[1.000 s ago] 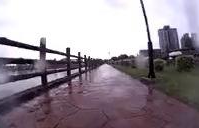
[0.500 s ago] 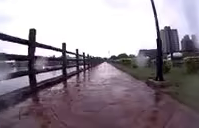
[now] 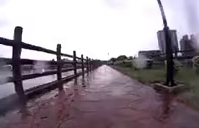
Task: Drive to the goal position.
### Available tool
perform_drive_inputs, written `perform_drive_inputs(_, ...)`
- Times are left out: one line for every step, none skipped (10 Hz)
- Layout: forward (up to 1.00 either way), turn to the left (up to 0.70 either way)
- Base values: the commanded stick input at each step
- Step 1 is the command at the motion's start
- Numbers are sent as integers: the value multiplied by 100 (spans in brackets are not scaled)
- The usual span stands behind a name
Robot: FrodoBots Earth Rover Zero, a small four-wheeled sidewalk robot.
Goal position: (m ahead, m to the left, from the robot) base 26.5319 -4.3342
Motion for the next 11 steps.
perform_drive_inputs(100, 0)
perform_drive_inputs(100, 0)
perform_drive_inputs(100, 0)
perform_drive_inputs(100, 0)
perform_drive_inputs(100, 0)
perform_drive_inputs(100, -9)
perform_drive_inputs(100, -28)
perform_drive_inputs(100, -32)
perform_drive_inputs(100, -20)
perform_drive_inputs(100, -8)
perform_drive_inputs(100, 0)
